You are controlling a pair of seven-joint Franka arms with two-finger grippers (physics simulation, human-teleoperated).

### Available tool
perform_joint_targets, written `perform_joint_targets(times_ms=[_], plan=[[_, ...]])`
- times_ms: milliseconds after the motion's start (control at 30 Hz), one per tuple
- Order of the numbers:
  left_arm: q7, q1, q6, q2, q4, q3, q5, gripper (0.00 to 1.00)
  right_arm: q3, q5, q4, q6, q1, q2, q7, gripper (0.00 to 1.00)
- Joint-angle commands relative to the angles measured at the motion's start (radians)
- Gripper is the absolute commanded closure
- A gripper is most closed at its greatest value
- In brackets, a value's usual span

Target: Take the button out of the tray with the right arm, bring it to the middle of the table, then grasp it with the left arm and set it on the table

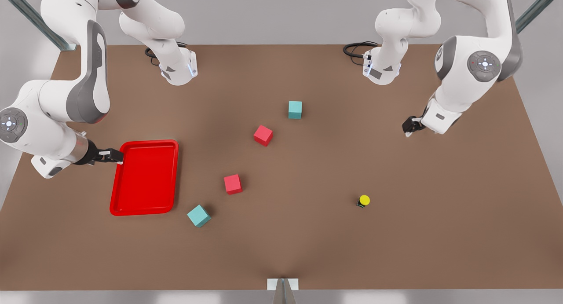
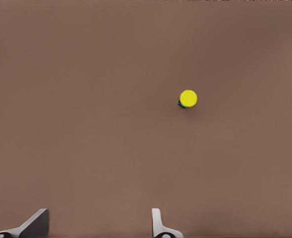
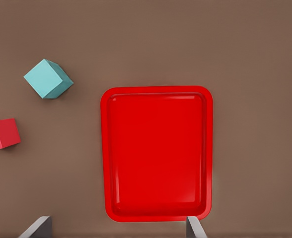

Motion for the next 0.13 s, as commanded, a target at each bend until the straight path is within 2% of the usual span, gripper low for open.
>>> perform_joint_targets(times_ms=[0,100], plan=[[0.264,0.021,0.039,-0.012,-0.010,0.000,0.002,0.00,0.000,0.002,0.000,-0.002,0.000,-0.001,0.005,0.00],[0.260,0.019,0.034,-0.012,-0.010,-0.001,0.002,0.00,0.000,0.002,0.000,-0.001,0.002,-0.001,0.005,0.00]])
